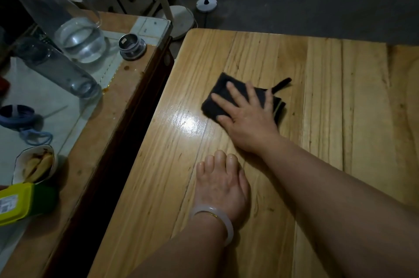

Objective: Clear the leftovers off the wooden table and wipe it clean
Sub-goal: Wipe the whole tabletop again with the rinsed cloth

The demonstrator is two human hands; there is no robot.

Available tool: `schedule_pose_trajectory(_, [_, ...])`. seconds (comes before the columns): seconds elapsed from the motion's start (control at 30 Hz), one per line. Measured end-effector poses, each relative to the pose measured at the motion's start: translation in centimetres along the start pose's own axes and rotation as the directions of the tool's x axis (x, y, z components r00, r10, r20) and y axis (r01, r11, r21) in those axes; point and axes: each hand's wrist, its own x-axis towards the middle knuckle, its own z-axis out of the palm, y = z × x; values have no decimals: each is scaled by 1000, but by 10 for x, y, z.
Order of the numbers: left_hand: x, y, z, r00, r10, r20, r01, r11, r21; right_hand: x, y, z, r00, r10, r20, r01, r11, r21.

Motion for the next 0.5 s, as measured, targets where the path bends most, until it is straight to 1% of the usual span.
schedule_pose_trajectory(0.13, [0,1,-1,1000,-11,24,11,1000,12,23,-21,2,990,-140,23,140,990,3])
schedule_pose_trajectory(0.23, [2,0,-2,1000,-9,20,9,1000,-4,47,-20,-4,986,-160,48,158,987,28])
schedule_pose_trajectory(0.37, [1,-1,-2,1000,0,17,1,1000,-21,71,-6,-14,994,-87,66,86,996,21])
schedule_pose_trajectory(0.5, [2,-3,-1,1000,-2,26,3,1000,-27,84,22,-30,997,51,49,-52,999,12])
